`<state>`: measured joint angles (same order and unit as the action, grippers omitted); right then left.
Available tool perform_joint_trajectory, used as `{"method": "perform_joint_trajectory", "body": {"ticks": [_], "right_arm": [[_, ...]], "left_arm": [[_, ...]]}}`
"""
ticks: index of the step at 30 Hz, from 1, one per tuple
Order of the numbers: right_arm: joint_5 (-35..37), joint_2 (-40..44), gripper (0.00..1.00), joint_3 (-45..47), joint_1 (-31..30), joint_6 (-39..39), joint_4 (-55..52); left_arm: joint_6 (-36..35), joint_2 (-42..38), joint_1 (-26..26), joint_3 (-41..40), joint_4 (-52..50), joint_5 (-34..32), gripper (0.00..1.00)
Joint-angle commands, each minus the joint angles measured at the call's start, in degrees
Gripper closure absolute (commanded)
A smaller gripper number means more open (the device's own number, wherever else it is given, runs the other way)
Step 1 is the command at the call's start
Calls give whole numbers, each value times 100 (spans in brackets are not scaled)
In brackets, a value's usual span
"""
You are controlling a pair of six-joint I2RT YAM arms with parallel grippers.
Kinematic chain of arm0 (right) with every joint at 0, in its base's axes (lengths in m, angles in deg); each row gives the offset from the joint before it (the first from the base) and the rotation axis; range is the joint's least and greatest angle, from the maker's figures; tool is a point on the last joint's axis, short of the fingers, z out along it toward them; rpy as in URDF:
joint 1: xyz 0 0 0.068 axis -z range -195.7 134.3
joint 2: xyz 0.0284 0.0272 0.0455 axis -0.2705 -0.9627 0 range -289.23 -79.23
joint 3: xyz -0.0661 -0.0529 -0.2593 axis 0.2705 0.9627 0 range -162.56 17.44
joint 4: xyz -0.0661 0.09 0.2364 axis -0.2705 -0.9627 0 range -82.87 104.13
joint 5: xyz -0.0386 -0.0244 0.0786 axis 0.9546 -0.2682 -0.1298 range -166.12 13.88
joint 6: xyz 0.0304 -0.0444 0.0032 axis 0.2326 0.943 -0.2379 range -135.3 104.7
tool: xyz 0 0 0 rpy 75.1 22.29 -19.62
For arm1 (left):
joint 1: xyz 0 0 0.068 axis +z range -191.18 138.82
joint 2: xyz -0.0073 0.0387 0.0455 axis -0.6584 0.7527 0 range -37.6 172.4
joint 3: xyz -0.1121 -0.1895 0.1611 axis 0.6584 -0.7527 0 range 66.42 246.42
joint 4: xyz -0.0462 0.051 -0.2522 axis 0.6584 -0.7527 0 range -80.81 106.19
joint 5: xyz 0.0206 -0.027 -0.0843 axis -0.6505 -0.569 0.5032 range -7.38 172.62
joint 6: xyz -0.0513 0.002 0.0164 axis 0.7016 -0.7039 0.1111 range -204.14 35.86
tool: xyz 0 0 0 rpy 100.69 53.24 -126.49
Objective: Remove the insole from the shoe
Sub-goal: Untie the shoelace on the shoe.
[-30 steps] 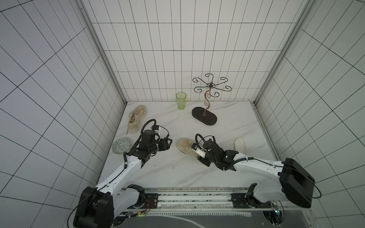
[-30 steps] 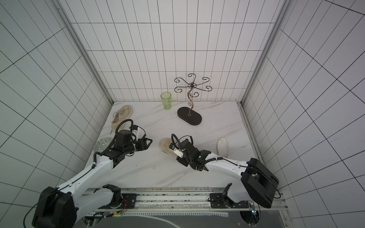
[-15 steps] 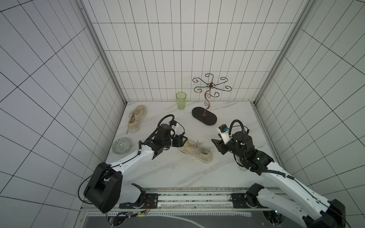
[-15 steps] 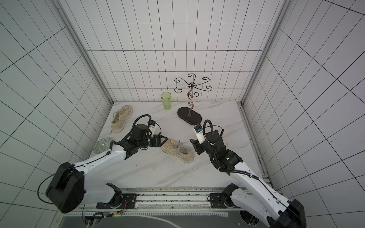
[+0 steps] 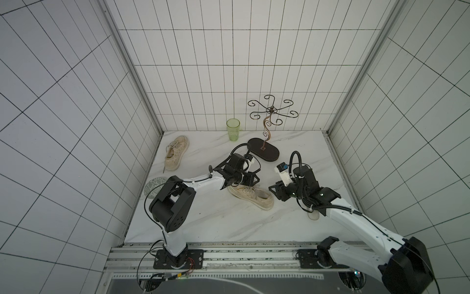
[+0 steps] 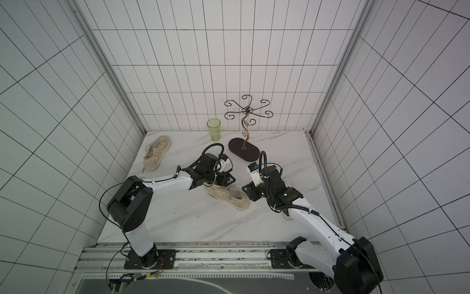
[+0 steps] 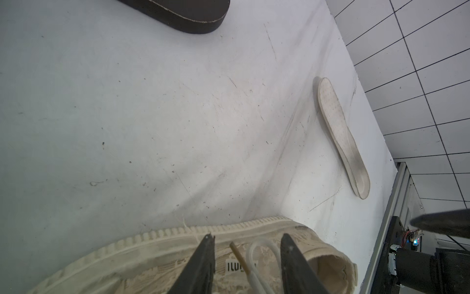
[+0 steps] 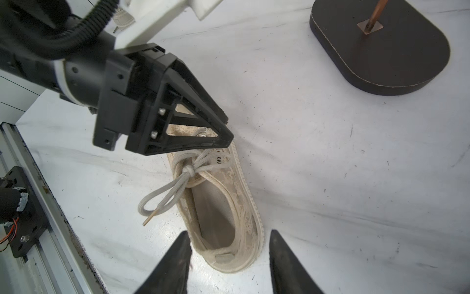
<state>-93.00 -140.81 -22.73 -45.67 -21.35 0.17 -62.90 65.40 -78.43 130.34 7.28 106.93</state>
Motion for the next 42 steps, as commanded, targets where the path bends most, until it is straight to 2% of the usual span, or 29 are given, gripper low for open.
{"method": "perform_joint_trajectory", "body": {"ticks": [1,5,9,14,20,33,42], "right_arm": [[-219,-22,50,-132,71,-86,-90],[-314,-80,50,-115,80,-72,-99],[-397,-158,50,-115,89,-25,-123],[-164,-388,50,-175,93,101,-288],[-4,-852,50,-283,89,224,-345],[-139,-1498,50,-1107,80,585,-341],[-132,-2155,51,-1024,71,693,-141]], "left_arm": [[-164,106,-6,232,-111,197,60],[-156,105,-19,169,-94,166,62],[-108,150,-29,162,-64,346,68],[16,30,-55,-18,108,476,74],[213,3,-62,-169,495,570,100],[412,-572,60,-267,882,237,100],[544,-815,151,-252,926,219,100]]}}
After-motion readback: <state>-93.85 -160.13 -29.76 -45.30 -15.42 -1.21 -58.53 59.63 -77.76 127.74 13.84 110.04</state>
